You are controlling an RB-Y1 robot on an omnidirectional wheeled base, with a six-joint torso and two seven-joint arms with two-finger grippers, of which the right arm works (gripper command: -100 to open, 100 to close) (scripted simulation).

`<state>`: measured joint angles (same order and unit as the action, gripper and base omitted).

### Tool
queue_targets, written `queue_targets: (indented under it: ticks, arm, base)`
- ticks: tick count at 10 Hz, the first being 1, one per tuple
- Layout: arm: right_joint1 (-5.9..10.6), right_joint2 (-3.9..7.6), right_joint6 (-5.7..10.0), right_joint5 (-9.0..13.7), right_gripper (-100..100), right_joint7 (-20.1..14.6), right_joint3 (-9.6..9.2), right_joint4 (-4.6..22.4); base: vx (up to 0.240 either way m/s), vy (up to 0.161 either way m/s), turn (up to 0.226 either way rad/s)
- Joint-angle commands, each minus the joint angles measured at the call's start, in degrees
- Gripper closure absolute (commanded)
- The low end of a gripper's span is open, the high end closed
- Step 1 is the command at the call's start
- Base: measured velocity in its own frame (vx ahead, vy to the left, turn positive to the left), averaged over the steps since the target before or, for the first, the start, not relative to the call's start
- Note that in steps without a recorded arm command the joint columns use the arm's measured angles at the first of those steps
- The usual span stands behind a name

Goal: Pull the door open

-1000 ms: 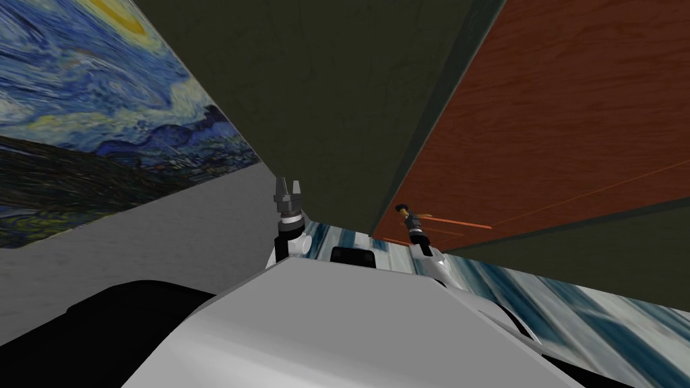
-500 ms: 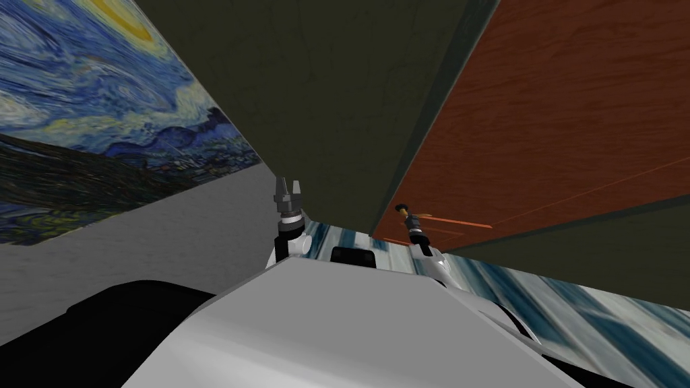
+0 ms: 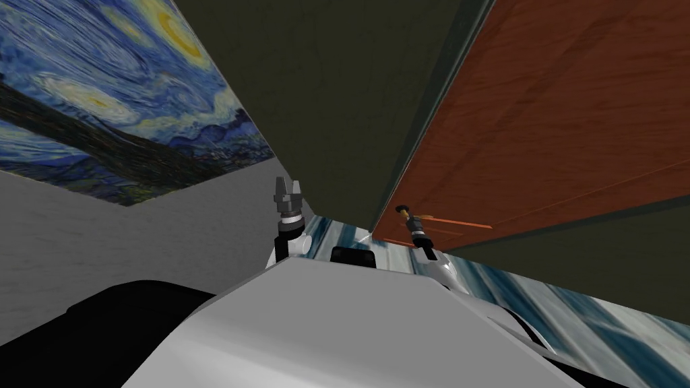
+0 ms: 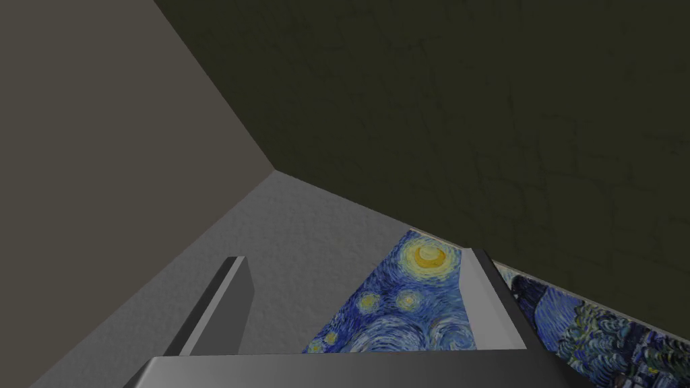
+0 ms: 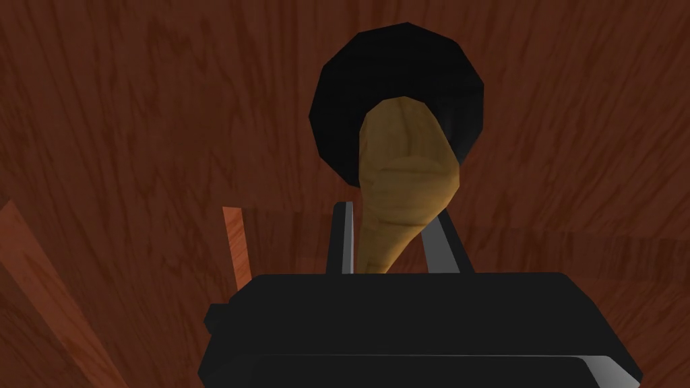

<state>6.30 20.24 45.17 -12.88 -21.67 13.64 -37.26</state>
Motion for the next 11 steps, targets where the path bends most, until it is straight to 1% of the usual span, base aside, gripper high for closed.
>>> queue_targets:
  ticks: [1,4,5,6,7,8,9,10,11]
  arm:
    - [-0.88,0.93,1.42,-0.71,100,-1.56,-0.74,-0.27]
    - [-1.9,2.19,3.37,-1.68,100,-3.64,-1.78,-0.2]
    - [-1.93,1.76,2.69,-1.54,100,-3.3,-1.71,-0.44]
    - [-3.11,2.46,4.53,-2.54,100,-4.78,-2.06,-0.53]
    - [-3.42,2.71,5.05,-2.82,100,-5.17,-2.12,-0.57]
    - [-4.09,3.25,6.19,-3.41,100,-6.03,-2.24,-0.67]
    - [-4.45,3.53,6.8,-3.73,100,-6.48,-2.31,-0.72]
    - [-5.16,4.09,8.0,-4.35,100,-7.37,-2.44,-0.82]
    - [-5.51,4.37,8.58,-4.66,100,-7.81,-2.5,-0.87]
  base:
    - [-0.219,-0.07,0.14]
    - [-0.188,-0.073,0.118]
    - [-0.089,-0.035,0.03]
    - [-0.156,-0.027,0.114]
    - [-0.182,-0.059,0.098]
    - [-0.187,-0.075,0.099]
    - [-0.174,-0.088,0.074]
    - [-0.158,-0.061,0.093]
    - [-0.142,-0.046,0.065]
